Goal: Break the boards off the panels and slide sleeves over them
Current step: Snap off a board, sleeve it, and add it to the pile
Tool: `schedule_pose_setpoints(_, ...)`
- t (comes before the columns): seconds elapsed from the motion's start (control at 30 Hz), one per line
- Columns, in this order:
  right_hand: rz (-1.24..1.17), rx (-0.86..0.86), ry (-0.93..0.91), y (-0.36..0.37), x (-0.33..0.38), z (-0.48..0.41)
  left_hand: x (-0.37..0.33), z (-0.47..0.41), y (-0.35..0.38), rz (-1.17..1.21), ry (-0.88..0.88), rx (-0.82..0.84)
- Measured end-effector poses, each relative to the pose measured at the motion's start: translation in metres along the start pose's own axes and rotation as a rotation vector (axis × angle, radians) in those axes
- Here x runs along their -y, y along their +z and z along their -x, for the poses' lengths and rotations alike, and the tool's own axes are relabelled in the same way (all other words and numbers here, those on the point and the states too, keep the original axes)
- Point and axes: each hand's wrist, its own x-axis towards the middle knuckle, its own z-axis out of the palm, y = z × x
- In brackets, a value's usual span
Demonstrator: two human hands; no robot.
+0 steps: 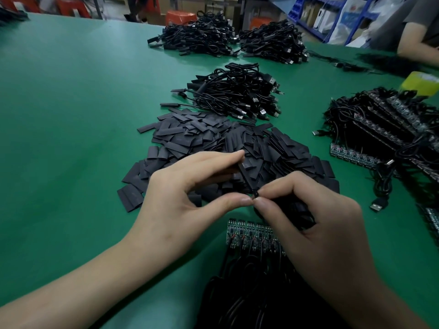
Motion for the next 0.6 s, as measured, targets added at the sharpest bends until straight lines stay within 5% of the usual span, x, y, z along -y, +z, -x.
schedule_pose_setpoints(0.37, 0.014, 0.068, -0.063, 0.002, -0.006, -0.006, 0.003, -0.001, -0.002, 0.099, -0.037, 0.049)
schedule_pose_setpoints(0.47, -0.004, 0.351, 0.146, 0.011, -0.024, -0.019, 0.003, 0.001, -0.001, 0.205, -0.088, 0.075)
schedule_pose_setpoints(0.6, -0.058, 0.125, -0.027, 0.005, -0.016, -0.004, 0.004, 0.002, 0.0, 0.209, -0.089, 0.08)
